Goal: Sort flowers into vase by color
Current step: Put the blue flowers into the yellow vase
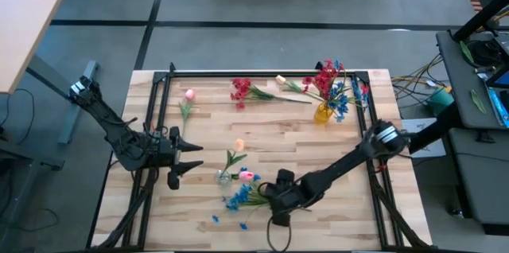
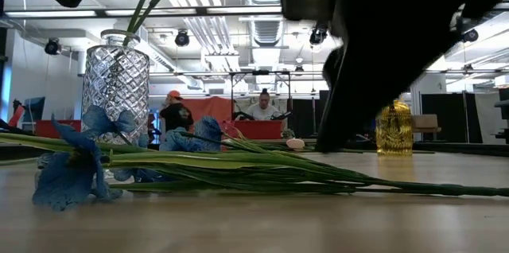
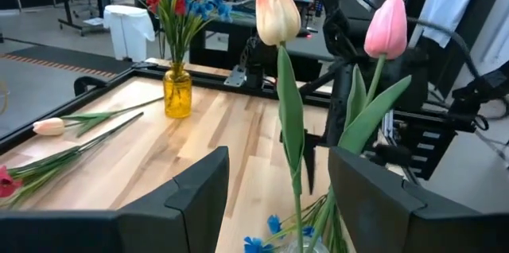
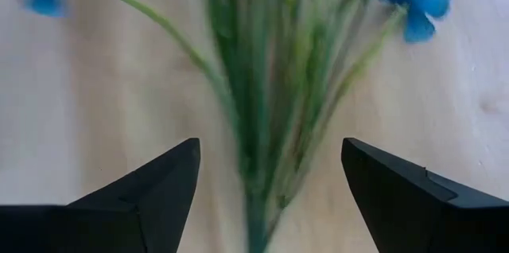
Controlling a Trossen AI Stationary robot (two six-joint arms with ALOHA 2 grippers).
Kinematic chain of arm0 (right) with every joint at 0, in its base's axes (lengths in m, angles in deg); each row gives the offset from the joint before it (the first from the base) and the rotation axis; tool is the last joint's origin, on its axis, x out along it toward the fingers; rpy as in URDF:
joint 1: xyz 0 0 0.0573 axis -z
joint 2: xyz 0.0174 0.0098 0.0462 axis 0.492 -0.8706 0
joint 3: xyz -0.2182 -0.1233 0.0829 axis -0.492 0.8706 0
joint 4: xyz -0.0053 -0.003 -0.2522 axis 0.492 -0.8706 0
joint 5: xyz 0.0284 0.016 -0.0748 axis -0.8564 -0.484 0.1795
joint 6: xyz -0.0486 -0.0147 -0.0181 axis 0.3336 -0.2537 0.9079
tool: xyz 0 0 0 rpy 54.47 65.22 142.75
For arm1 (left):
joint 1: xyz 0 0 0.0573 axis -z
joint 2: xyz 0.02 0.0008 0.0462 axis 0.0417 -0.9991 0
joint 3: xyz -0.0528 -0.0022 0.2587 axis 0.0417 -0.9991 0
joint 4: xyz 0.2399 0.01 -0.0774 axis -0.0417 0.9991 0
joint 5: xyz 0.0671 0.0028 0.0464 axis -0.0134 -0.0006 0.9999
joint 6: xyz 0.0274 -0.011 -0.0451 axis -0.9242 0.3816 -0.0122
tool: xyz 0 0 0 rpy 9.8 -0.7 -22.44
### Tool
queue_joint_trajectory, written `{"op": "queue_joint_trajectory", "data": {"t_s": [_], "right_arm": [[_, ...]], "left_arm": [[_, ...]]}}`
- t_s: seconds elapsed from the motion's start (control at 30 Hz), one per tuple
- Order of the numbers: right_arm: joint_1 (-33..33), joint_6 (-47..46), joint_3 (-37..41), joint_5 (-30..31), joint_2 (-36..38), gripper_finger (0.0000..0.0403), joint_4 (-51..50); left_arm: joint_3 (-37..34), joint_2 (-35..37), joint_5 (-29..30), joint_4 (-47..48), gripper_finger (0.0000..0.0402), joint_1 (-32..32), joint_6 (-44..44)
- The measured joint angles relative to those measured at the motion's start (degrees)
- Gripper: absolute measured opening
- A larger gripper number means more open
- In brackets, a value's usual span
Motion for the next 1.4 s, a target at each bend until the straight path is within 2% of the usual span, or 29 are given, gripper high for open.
{"op": "queue_joint_trajectory", "data": {"t_s": [0.23, 0.33, 0.43, 0.7, 0.8, 0.93, 1.07, 1.2, 1.3, 1.4], "right_arm": [[-0.01, 0.34, -5.86, 0.5, -6.36, 0.0284, -4.08], [0.0, 0.27, -7.7, 0.29, -7.51, 0.0262, -6.38], [0.01, -0.26, -8.36, 0.17, -7.68, 0.022, -7.96], [0.32, -0.23, -8.07, 0.54, -6.37, 0.0068, -9.91], [0.34, -0.14, -8.06, 0.55, -6.17, 0.0025, -9.84], [0.1, -1.57, -8.37, 0.16, -5.84, 0.002, -12.43], [-0.88, -4.76, -8.59, -0.13, -3.55, 0.0022, -22.07], [-2.16, -7.69, -7.56, 0.49, 2.03, 0.0022, -30.19], [-2.71, -8.64, -6.08, 5.14, 7.7, 0.0022, -32.37], [-2.81, -7.82, -3.21, 12.87, 14.52, 0.0022, -30.88]], "left_arm": [[0.0, -1.26, -0.12, 0.21, 0.0201, 0.0, 0.01], [0.0, -1.72, -0.15, 0.16, 0.0201, -0.01, 0.03], [0.0, -1.8, -0.15, 0.17, 0.0201, -0.02, 0.05], [0.0, -1.65, -0.05, -0.02, 0.0201, -0.02, 0.05], [0.0, -1.65, 0.0, -0.03, 0.0201, -0.02, 0.05], [0.0, -1.63, 0.02, -0.04, 0.0201, -0.02, 0.05], [0.0, -1.47, 0.0, 0.06, 0.0201, -0.07, 1.92], [0.0, -0.7, 0.02, 0.91, 0.02, -0.16, 2.02], [0.0, 0.01, 0.04, 1.48, 0.02, -0.59, 2.0], [0.0, 0.55, -0.48, 3.7, 0.02, -1.51, 1.99]]}}
